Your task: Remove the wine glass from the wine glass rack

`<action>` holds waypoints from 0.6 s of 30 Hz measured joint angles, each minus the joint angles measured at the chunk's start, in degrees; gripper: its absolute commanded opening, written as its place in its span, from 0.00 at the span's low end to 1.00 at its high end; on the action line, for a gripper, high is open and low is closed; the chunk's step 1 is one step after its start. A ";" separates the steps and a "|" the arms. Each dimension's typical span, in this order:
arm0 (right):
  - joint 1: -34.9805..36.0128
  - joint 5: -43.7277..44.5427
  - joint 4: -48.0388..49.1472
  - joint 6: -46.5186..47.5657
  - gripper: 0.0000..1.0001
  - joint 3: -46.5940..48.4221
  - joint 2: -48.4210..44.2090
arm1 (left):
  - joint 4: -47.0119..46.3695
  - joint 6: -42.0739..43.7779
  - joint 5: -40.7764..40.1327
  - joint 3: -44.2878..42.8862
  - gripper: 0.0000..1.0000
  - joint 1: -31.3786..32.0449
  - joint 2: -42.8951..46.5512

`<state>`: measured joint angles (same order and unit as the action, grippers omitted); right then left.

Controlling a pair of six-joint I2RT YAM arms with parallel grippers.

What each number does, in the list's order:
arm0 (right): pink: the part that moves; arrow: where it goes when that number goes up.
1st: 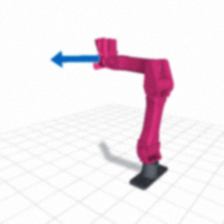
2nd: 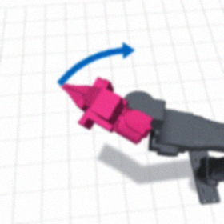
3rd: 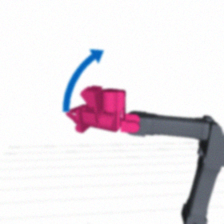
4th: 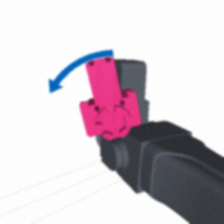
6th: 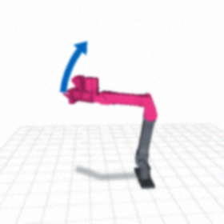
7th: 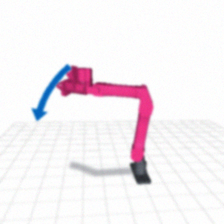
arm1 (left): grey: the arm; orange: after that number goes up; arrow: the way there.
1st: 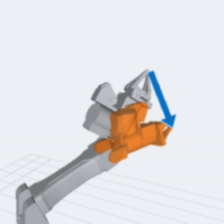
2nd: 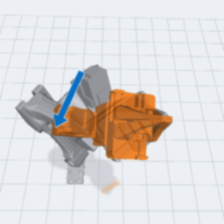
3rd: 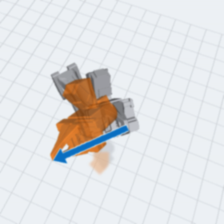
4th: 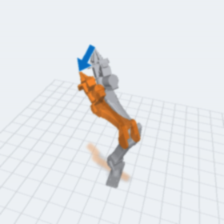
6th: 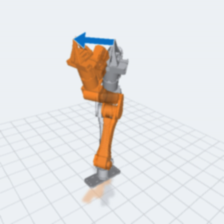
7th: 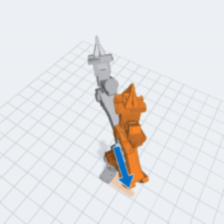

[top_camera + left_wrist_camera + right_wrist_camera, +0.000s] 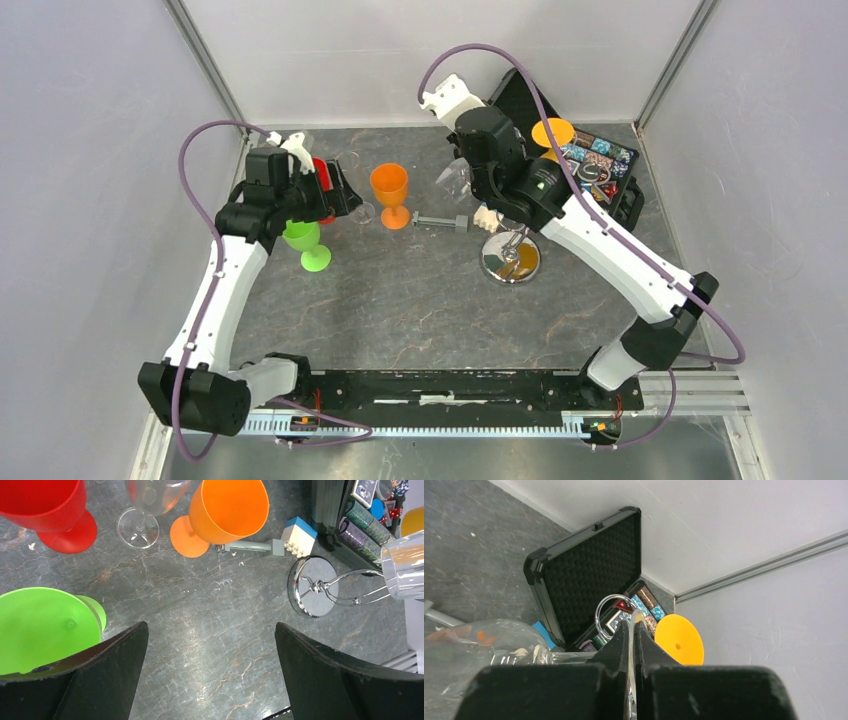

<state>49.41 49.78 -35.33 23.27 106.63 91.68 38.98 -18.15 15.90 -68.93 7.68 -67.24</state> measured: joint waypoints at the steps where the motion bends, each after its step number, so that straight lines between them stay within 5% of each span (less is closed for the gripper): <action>1: 0.00 -0.28 1.33 -0.26 0.00 -0.90 -0.72 | -0.11 -0.02 -0.35 0.00 1.00 0.00 0.39; 12: 0.00 -6.54 18.38 -2.14 0.00 -12.26 -2.93 | -2.99 -0.90 -1.03 0.76 1.00 0.00 6.32; 18: 0.00 -16.87 27.19 -1.95 0.00 -18.23 -5.86 | -4.83 -0.90 -0.11 0.76 1.00 0.00 8.87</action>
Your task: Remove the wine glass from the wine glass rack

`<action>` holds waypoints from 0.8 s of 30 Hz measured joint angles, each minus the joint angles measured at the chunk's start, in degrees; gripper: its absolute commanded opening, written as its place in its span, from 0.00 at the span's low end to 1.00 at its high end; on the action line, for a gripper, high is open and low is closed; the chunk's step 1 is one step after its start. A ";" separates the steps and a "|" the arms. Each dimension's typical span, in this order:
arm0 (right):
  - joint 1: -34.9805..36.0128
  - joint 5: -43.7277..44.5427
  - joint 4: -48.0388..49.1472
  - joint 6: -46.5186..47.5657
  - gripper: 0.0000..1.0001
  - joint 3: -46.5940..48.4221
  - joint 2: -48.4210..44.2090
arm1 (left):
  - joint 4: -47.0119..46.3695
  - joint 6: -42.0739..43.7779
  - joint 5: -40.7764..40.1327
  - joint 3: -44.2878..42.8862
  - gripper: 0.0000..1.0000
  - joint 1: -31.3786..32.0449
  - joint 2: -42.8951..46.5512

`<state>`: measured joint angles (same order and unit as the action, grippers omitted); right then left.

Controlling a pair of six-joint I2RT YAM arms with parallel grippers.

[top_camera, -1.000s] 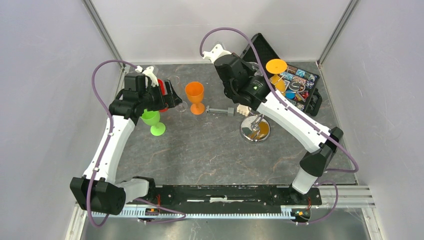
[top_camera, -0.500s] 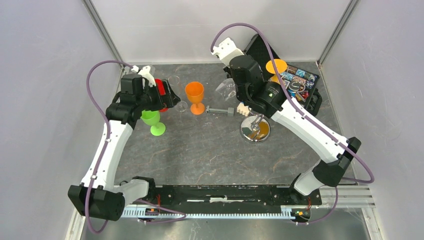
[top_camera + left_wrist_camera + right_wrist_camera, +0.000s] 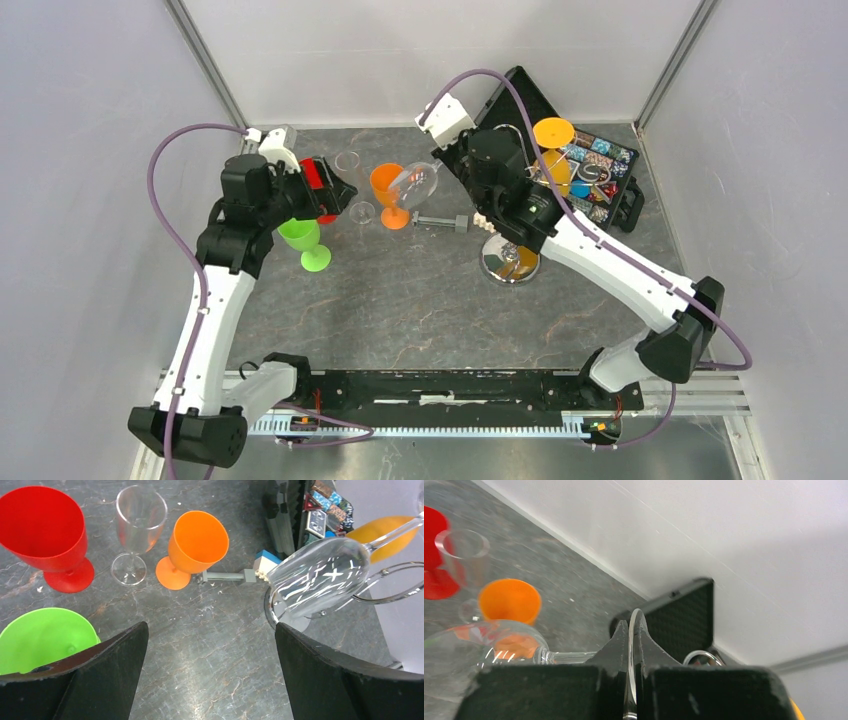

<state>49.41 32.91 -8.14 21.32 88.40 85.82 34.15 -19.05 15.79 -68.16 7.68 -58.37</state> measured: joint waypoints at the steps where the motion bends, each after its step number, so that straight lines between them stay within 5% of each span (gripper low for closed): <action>1: 0.00 -2.08 1.18 0.04 0.00 -0.87 -0.59 | -0.22 0.00 0.68 0.00 1.00 -0.02 0.31; 15: 0.00 -30.34 9.09 1.05 0.00 -8.33 -7.04 | -1.95 -1.25 15.26 -2.84 0.98 -0.02 1.92; 24: 0.11 -42.25 10.54 -0.35 0.00 -12.39 -7.69 | -14.34 -12.81 33.31 2.99 0.72 0.44 0.09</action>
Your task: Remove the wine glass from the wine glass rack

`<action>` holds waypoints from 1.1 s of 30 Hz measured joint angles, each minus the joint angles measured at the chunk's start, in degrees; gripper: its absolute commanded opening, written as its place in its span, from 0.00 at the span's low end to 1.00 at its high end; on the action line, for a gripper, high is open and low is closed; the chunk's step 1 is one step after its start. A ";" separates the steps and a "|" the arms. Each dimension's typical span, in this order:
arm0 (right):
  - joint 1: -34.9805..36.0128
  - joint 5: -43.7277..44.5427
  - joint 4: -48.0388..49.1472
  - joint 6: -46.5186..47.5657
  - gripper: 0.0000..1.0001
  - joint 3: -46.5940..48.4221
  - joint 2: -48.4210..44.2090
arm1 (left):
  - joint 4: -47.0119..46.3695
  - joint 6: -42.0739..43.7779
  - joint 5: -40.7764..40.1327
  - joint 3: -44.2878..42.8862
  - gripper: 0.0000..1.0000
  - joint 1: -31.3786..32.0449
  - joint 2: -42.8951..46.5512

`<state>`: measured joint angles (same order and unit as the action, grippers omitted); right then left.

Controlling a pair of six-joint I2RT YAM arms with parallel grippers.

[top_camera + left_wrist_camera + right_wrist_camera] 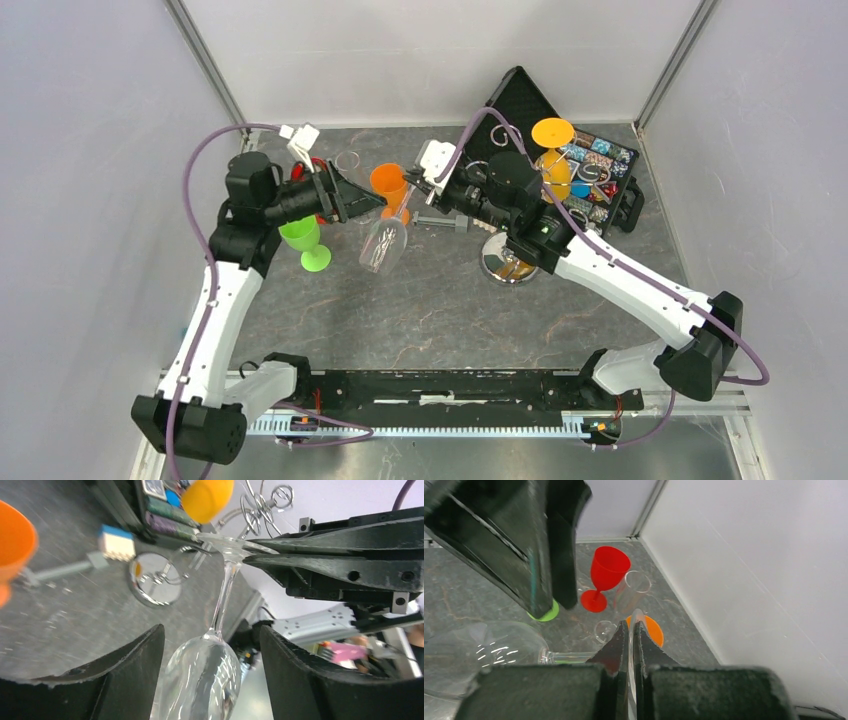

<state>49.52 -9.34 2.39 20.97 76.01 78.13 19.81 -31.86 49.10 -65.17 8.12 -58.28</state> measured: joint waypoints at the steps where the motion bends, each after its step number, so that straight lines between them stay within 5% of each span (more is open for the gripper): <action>1: 0.00 -0.96 0.31 -0.31 0.00 -0.44 -0.07 | -1.62 -1.70 1.25 1.42 0.71 0.35 -0.61; 16: 0.26 -7.45 4.11 -3.63 0.00 -1.92 -0.11 | -11.39 -12.39 6.73 6.73 0.18 7.13 -4.61; 18: 0.24 -7.63 4.02 -3.74 0.00 -2.01 -0.09 | -12.28 -12.74 7.45 6.99 0.04 7.15 -4.85; 27: -0.09 -8.20 3.93 -4.72 0.00 -2.01 -0.11 | -14.64 -12.90 9.60 7.50 0.02 7.28 -5.11; 29: -0.11 -8.04 3.96 -4.85 0.09 -2.01 -0.09 | -15.52 -13.27 9.57 7.80 0.02 7.28 -5.09; 33: -0.04 -6.69 3.76 -5.66 0.44 -1.99 -0.04 | -17.46 -15.63 9.07 8.59 0.02 7.39 -5.09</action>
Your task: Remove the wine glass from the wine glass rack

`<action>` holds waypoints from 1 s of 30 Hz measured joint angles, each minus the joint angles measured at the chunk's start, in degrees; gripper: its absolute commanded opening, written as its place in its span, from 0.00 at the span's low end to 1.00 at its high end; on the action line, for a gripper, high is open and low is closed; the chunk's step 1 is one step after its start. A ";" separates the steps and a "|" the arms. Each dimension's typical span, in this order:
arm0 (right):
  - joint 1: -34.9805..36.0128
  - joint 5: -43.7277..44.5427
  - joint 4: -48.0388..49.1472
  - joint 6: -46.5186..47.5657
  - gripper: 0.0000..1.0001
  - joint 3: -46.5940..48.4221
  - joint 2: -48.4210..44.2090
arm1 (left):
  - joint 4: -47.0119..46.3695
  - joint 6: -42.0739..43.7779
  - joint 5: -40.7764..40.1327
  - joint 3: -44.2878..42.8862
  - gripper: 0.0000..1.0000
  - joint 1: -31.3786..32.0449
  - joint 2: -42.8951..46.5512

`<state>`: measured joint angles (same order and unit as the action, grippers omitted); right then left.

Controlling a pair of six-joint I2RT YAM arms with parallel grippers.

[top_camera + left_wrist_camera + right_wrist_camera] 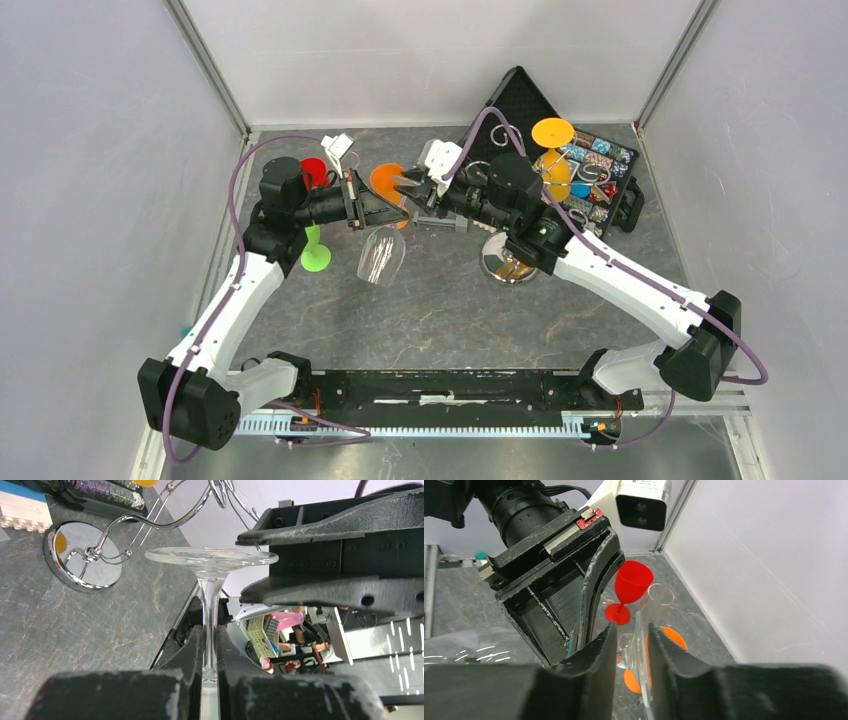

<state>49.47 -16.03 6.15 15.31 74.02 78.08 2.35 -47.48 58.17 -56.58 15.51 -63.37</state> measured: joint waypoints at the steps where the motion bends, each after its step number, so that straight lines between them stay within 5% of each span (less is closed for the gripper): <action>1: 0.04 0.52 -0.02 -0.37 0.50 0.02 0.02 | -0.55 -0.83 -0.57 0.17 0.02 0.02 0.00; 8: 0.46 10.51 -1.05 -3.41 0.74 2.29 0.48 | -3.87 -6.82 -5.33 0.83 0.02 0.11 0.00; 18: 0.70 10.86 1.22 -9.53 0.76 -3.91 -9.62 | -1.68 -12.26 -21.14 0.66 0.02 -0.26 1.11; 30: 2.91 7.56 21.79 -47.39 0.79 -22.38 -16.72 | -9.07 -21.27 -50.25 5.68 0.02 -0.39 9.05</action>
<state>52.38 -8.47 27.94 -32.08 51.64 61.36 -6.72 -68.75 7.92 -50.89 15.11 -54.33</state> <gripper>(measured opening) 0.780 0.104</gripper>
